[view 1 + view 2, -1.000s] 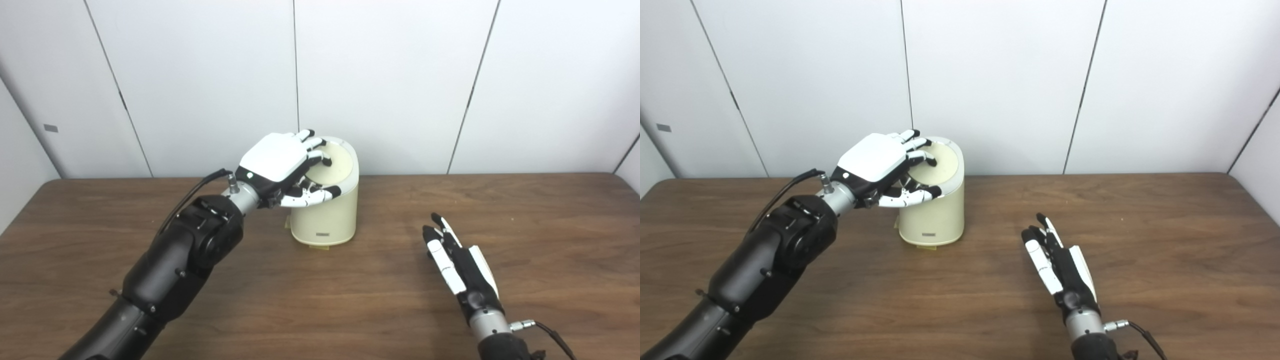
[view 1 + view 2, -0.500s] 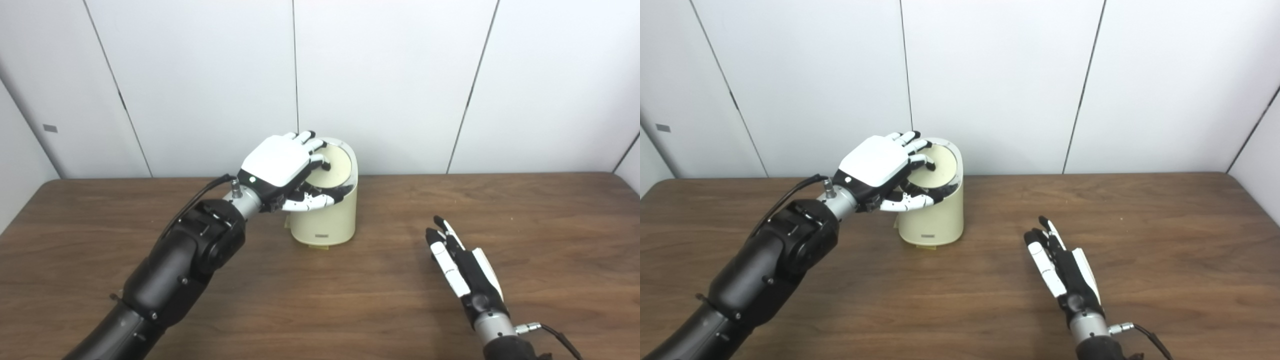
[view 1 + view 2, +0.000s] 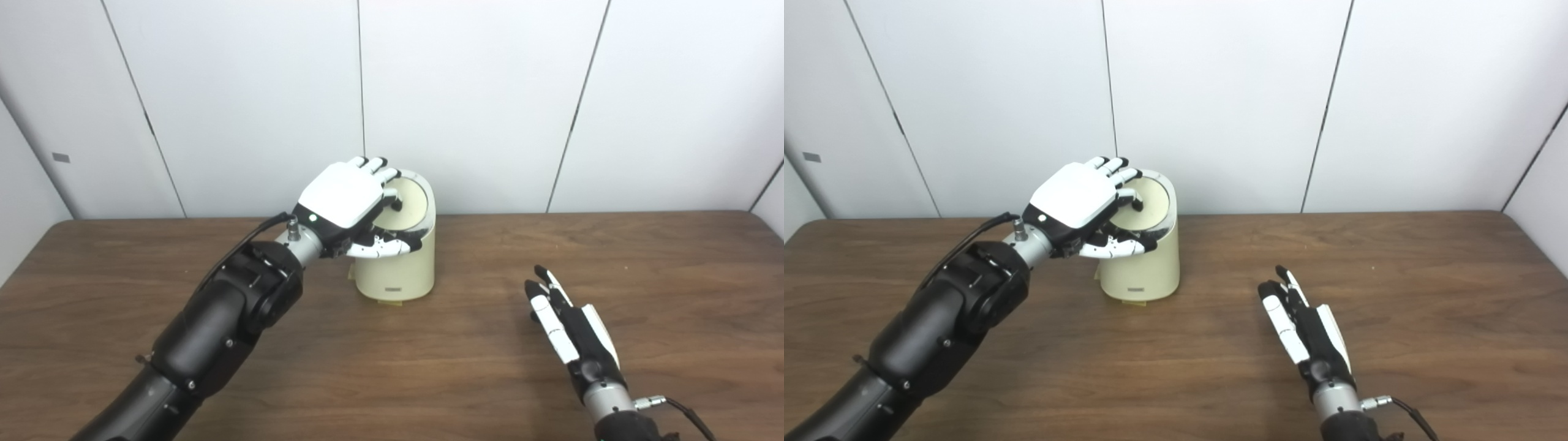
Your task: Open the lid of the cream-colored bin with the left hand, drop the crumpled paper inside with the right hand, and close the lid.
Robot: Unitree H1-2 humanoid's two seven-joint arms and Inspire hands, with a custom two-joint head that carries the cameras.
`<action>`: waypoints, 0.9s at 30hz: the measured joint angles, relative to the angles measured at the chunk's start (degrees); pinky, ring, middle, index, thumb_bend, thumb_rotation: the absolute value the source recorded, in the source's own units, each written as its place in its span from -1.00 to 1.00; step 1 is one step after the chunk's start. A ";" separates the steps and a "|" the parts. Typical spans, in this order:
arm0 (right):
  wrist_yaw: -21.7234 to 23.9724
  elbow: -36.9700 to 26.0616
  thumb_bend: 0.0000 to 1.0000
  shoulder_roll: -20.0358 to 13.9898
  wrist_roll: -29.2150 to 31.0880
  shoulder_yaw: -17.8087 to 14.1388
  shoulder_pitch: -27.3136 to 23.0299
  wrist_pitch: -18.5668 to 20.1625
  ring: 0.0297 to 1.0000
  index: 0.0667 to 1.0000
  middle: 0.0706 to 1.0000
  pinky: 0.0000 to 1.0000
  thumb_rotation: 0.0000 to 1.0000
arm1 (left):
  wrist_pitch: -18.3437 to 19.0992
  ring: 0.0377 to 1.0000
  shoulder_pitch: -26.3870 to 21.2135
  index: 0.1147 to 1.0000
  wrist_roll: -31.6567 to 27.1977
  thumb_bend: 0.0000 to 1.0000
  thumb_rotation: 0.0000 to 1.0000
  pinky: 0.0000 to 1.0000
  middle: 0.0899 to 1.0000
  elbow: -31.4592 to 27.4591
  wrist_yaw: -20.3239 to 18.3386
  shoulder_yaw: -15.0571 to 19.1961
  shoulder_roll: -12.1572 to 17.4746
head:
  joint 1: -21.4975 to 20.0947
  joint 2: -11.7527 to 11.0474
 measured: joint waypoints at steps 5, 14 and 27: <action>-0.02 0.23 0.19 -0.06 -0.11 -0.15 -0.23 -0.01 0.80 0.95 0.80 0.80 1.00 | -0.35 0.92 0.66 0.56 -1.53 0.13 1.00 0.83 0.83 -0.03 0.05 1.12 0.00 | 0.35 -0.35; -0.15 0.79 0.23 -0.60 -0.13 -0.63 -0.86 -0.07 0.82 0.94 0.80 0.83 1.00 | 3.25 0.84 7.07 0.77 -16.14 -0.06 0.82 0.58 0.81 -6.69 1.40 13.76 -5.69 | 0.44 -0.62; -0.16 0.96 0.20 -0.63 0.36 -1.03 -1.04 -0.14 0.81 0.91 0.79 0.70 1.00 | 7.36 0.73 14.58 0.76 -29.45 -0.17 0.78 0.65 0.70 -16.19 5.96 25.38 -9.56 | 1.49 -0.44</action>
